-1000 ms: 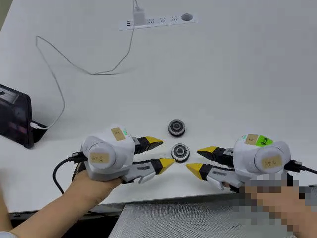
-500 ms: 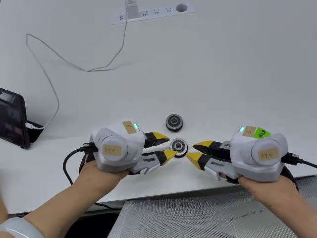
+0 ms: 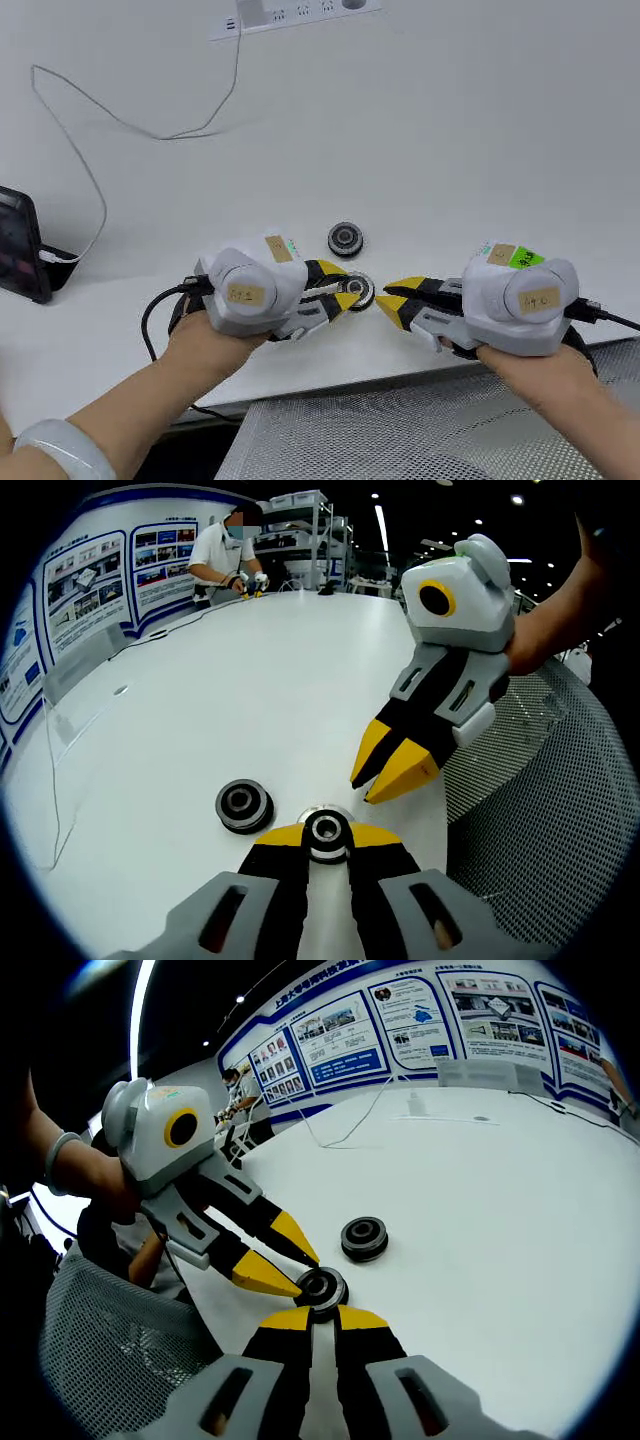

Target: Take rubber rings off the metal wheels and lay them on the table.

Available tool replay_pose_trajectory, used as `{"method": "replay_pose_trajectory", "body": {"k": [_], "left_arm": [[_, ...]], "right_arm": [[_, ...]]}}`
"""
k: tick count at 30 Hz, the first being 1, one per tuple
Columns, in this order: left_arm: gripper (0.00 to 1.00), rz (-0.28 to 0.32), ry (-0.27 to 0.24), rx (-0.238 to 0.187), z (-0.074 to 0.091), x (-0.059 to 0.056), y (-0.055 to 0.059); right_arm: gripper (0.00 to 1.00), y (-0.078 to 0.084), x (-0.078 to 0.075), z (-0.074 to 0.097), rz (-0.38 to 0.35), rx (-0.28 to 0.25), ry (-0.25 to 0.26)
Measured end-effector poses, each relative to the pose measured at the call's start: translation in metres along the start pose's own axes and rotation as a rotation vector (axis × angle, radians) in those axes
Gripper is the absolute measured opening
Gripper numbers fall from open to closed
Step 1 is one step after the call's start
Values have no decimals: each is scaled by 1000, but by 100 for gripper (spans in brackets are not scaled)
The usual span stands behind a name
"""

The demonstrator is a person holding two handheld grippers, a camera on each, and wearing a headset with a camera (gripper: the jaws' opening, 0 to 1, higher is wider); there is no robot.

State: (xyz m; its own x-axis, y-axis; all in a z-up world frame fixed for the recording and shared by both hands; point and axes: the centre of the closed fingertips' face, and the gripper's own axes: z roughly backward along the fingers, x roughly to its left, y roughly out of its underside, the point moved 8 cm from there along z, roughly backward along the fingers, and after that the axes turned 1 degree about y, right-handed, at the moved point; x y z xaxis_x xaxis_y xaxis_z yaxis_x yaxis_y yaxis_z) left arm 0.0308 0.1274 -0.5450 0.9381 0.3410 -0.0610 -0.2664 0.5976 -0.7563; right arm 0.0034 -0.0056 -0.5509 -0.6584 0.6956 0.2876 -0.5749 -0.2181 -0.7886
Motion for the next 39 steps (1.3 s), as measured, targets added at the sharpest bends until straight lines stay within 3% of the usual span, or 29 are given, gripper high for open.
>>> {"method": "replay_pose_trajectory", "body": {"k": [10, 15, 21, 24, 29, 32, 39], "left_arm": [[13, -26, 10, 16, -5, 2, 1], [13, -79, 22, 25, -6, 2, -1], [14, -63, 37, 18, -5, 4, 0], [20, -83, 47, 26, -6, 2, 4], [15, -70, 45, 21, -5, 4, 3], [14, -105, 48, 29, -6, 2, 3], [13, -75, 42, 7, -7, 4, 7]], "right_arm": [[9, 0, -3, 0, -33, -12, 9], [10, 0, -4, -2, -50, -15, 9], [11, 0, -5, -5, -69, -16, 6], [11, 0, -5, -5, -74, -17, 5], [11, 0, -6, -5, -83, -20, 5], [11, 1, -7, -5, -85, -17, 3], [12, 0, -5, -8, -107, -20, -7]]}}
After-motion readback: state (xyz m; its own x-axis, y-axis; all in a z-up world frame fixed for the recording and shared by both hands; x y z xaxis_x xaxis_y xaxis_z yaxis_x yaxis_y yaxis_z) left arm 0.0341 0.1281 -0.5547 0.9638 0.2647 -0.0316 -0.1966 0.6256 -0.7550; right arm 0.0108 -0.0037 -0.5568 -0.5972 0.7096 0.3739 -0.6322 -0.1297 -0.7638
